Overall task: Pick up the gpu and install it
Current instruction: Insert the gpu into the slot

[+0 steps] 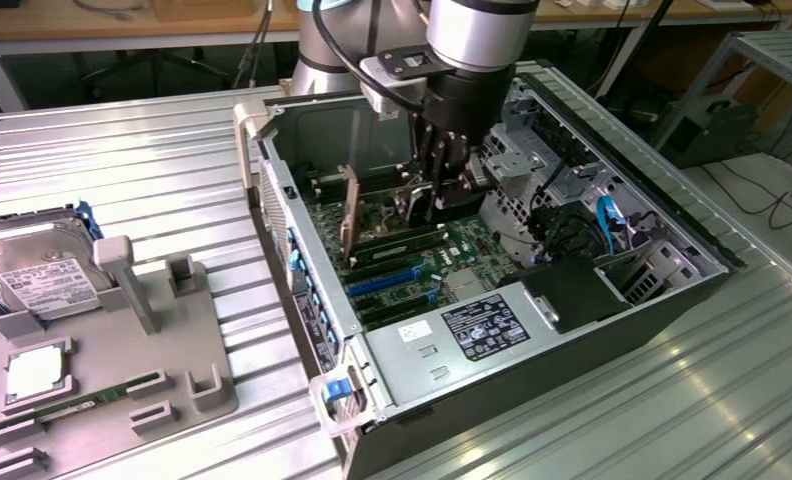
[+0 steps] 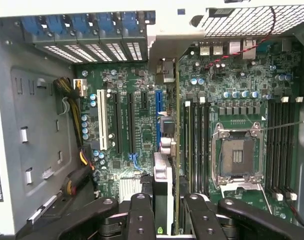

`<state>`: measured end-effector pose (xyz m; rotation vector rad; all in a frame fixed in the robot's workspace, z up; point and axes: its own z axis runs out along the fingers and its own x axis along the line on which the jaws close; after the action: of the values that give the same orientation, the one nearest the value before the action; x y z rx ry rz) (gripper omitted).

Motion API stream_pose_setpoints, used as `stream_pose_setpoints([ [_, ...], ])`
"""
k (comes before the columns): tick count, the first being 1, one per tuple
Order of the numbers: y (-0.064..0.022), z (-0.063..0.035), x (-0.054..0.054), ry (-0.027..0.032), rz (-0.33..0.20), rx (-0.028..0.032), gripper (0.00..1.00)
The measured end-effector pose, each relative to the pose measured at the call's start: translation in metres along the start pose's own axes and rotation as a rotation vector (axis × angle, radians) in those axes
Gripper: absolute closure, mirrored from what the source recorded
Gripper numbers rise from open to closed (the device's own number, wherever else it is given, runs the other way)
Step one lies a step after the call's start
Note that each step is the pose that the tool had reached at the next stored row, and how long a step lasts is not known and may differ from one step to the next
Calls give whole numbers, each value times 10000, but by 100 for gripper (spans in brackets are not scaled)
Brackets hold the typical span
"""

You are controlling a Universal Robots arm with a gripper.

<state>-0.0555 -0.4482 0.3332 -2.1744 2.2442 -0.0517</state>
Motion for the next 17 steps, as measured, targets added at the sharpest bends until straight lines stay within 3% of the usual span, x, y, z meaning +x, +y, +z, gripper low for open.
stream_pose_setpoints([
  [10,39,172,-54,-12,-231,13,72],
  [13,42,206,-56,-8,-297,104,72],
  [17,60,249,-56,-8,-312,107,72],
])
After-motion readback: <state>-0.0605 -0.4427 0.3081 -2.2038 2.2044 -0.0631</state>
